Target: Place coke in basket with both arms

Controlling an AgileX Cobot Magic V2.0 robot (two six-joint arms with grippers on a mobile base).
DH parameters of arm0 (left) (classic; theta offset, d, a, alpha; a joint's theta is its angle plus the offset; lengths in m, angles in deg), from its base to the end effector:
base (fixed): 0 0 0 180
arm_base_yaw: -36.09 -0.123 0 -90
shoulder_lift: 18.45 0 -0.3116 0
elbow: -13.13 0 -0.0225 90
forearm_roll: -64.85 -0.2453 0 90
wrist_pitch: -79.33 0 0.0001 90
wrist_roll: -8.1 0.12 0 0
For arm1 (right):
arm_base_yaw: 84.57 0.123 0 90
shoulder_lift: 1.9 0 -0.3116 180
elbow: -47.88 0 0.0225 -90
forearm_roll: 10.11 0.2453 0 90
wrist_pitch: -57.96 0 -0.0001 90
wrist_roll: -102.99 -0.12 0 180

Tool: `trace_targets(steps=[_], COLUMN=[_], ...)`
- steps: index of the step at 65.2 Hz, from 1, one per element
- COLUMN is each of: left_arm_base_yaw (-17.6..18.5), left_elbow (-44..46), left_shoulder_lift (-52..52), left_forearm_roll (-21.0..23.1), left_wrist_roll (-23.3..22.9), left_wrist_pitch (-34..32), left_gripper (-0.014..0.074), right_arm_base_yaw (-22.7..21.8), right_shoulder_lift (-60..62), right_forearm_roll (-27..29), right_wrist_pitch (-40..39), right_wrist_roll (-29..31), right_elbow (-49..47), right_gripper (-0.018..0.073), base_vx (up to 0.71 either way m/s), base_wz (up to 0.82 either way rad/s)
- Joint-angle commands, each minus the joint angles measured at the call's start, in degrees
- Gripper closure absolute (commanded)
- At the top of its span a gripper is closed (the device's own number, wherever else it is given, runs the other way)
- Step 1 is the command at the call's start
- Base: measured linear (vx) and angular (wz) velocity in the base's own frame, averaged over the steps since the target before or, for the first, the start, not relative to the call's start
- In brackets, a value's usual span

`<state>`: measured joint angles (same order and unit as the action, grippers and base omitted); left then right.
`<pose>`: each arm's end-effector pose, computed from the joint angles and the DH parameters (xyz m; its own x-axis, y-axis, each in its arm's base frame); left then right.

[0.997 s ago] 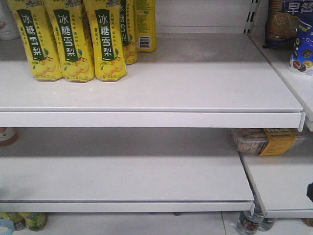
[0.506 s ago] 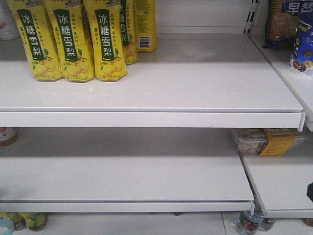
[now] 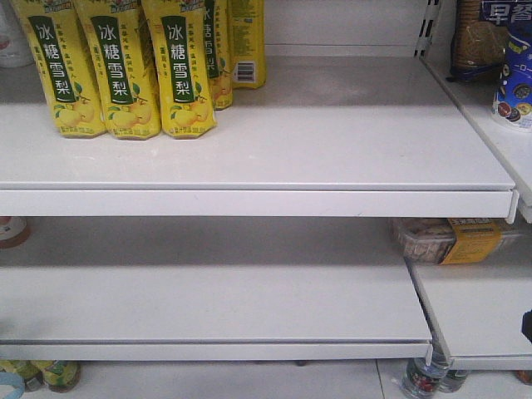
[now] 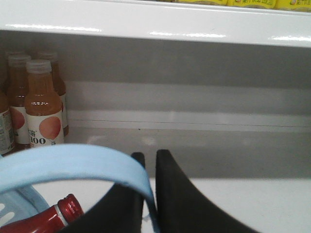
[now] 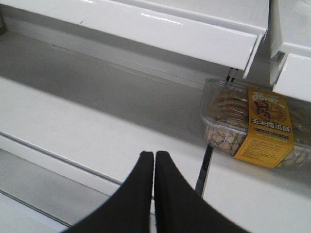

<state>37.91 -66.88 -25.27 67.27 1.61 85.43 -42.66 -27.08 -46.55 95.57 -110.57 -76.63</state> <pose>0.0541 -0.0023 0.1898 -0.0560 -0.1529 -0.9866 0.0279 0.9876 -0.1547 0.0735 0.0075 0.2747 -0.3049 -0.2030 -0.9305 -0.3566 0.9303 -0.0861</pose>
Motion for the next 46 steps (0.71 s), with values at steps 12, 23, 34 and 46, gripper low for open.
trace_targets(steps=[12, 23, 34, 46], left_arm_base_yaw=[0.09, 0.09, 0.09, 0.09], left_elbow=[-0.11, -0.11, -0.11, -0.11], left_shoulder_lift=[1.23, 1.23, 1.23, 1.23], left_forearm_roll=[-2.73, -2.73, -2.73, -2.73], left_wrist_roll=[2.36, 2.36, 2.36, 2.36], left_wrist_pitch=[-8.88, -8.88, -8.88, -8.88], left_gripper=[0.0603, 0.0603, 0.0603, 0.0603], right_arm_base_yaw=[-0.12, -0.70, -9.25, -21.99], right_shoulder_lift=[-0.31, 0.36, 3.98, 10.40], right_forearm_roll=[4.96, 8.00, 17.13, 26.69], right_wrist_pitch=[-3.32, -3.44, -6.24, -15.14], right_wrist_roll=[0.24, 0.64, 1.48, 9.29], right_elbow=[-1.30, 2.01, 9.59, 14.83], right_gripper=[0.0564, 0.0564, 0.0564, 0.0564], base_vx=[0.00, 0.00, 0.00, 0.00], base_wz=[0.00, 0.00, 0.00, 0.00])
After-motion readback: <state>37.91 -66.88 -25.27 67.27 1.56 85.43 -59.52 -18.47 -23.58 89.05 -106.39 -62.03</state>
